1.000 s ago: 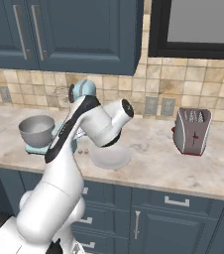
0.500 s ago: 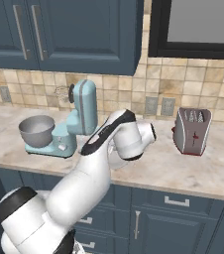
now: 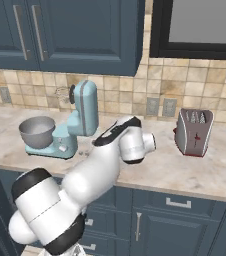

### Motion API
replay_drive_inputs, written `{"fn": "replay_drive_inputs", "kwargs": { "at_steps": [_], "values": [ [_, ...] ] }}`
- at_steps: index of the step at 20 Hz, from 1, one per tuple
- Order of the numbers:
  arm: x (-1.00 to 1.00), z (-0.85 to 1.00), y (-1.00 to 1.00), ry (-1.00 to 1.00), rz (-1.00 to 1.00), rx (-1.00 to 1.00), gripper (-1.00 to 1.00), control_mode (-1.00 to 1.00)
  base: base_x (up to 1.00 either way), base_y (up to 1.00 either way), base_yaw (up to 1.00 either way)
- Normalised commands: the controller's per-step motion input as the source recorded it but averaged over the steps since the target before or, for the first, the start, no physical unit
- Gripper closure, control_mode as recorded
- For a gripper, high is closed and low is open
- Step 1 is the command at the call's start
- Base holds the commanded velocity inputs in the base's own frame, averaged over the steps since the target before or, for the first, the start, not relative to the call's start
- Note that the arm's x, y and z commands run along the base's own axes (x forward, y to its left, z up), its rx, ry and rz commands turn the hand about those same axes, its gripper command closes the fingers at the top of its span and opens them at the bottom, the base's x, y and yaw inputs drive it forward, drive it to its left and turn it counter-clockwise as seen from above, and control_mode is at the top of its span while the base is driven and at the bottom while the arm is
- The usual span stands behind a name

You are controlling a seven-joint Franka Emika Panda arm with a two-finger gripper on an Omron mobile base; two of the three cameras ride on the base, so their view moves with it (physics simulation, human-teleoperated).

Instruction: Add butter and sugar cubes to the stand mixer bowl and then turn on the stand mixer to begin making frosting.

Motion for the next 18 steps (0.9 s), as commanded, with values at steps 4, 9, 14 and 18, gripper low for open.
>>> {"fn": "replay_drive_inputs", "kwargs": {
  "at_steps": [4,9,14,18],
  "values": [
    [0.45,-0.28,0.27,0.00,0.00,0.00,-1.00,-1.00,0.00,0.00,0.00],
    [0.47,-0.34,0.05,0.01,0.00,0.00,-1.00,-1.00,0.00,0.00,0.00],
    [0.35,-0.35,0.00,0.00,0.00,0.00,-1.00,-1.00,0.00,0.00,0.00],
    [0.34,-0.31,0.00,0.00,0.00,0.00,-1.00,-1.00,0.00,0.00,0.00]
  ]
}}
